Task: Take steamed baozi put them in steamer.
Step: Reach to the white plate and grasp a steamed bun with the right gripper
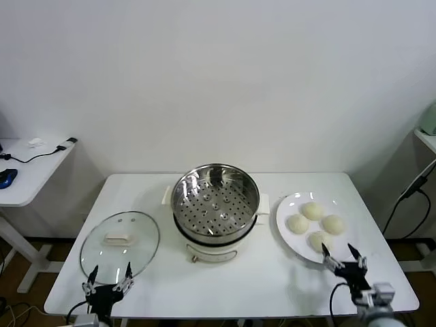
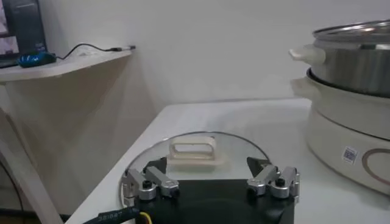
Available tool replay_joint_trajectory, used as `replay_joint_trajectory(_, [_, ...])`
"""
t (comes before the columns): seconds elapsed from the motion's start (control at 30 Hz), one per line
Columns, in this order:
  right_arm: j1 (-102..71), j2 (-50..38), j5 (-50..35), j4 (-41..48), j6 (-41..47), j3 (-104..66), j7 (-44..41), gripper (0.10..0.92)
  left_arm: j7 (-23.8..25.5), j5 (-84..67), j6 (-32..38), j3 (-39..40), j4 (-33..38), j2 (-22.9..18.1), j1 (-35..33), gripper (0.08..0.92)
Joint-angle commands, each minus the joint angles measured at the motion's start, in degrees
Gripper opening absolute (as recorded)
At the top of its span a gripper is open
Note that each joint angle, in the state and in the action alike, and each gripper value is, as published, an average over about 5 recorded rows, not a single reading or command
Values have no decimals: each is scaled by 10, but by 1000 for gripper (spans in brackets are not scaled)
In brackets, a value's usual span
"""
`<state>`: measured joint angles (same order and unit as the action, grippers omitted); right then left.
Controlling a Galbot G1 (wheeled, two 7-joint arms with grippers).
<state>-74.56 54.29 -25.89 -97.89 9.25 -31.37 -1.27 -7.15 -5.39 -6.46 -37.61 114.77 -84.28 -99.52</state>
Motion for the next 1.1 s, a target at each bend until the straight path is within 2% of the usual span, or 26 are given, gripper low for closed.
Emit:
replay_joint_trajectory(0.03, [176, -72, 51, 52, 68, 26, -47, 823, -1, 0, 0, 2, 1, 1, 1, 823])
replay_joint_trajectory(0.17, [317, -160, 97, 142, 62, 152, -163, 823, 0, 0, 1, 6, 0, 0, 4, 823])
replay_joint_trajectory(0.33, [528, -261, 167, 240, -13, 401, -409, 823, 0, 2, 1, 9, -3, -1, 8, 823])
replay_joint_trajectory(0.47, [694, -274, 228, 314, -81, 597, -576, 823, 1, 3, 3, 10, -7, -2, 10, 823])
replay_joint_trajectory(0.57, [805, -258, 274, 376, -127, 720, -664, 823, 1, 4, 3, 11, -10, -3, 11, 823])
replay_joint_trajectory(0.67, [890, -234, 286, 424, -145, 825, -712, 823, 2, 5, 4, 11, -12, -5, 12, 823])
replay_joint_trajectory(0.8, [952, -197, 274, 467, -141, 916, -733, 823, 3, 5, 4, 10, -19, -6, 17, 823])
replay_joint_trajectory(1.1, [892, -74, 263, 577, -109, 894, -698, 823, 6, -3, 5, -5, -36, -8, 31, 823])
